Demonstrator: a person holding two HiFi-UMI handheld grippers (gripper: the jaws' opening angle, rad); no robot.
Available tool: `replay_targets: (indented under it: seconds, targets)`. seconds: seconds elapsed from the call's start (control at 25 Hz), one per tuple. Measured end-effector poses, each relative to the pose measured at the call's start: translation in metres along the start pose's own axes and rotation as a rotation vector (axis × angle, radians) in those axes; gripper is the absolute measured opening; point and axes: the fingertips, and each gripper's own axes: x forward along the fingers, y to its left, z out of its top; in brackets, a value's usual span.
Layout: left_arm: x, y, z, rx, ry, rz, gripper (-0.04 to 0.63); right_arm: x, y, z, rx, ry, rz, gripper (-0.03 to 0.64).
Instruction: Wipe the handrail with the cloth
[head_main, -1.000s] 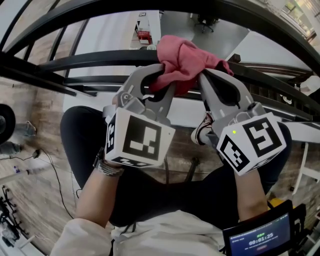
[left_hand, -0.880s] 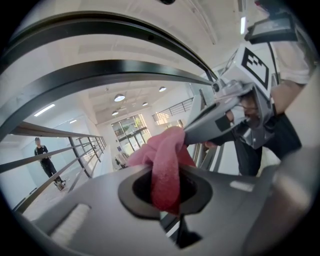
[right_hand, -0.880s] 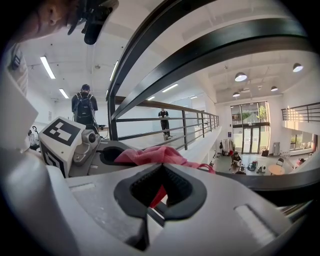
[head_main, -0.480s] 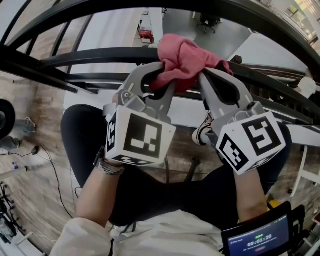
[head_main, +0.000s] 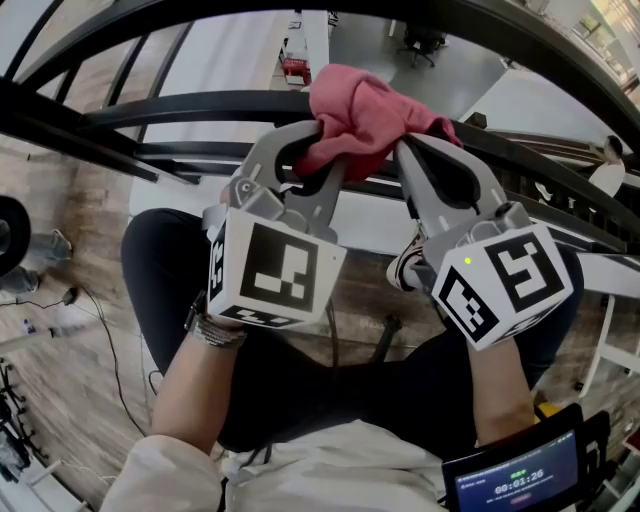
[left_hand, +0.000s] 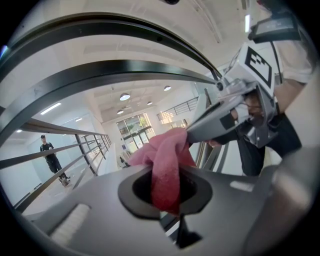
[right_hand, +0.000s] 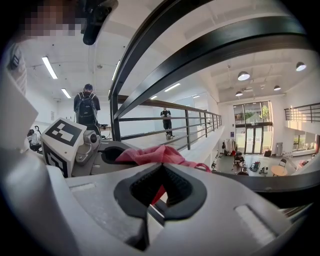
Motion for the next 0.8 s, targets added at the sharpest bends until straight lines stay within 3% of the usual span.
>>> replay_targets:
  seconds: [0.8]
  targets:
    - [-0.008,0.016,-0.005,0.002,0.002,0.028,0.031,0.005,0.007,0.001,-0.006,0.008,0.014,0.002]
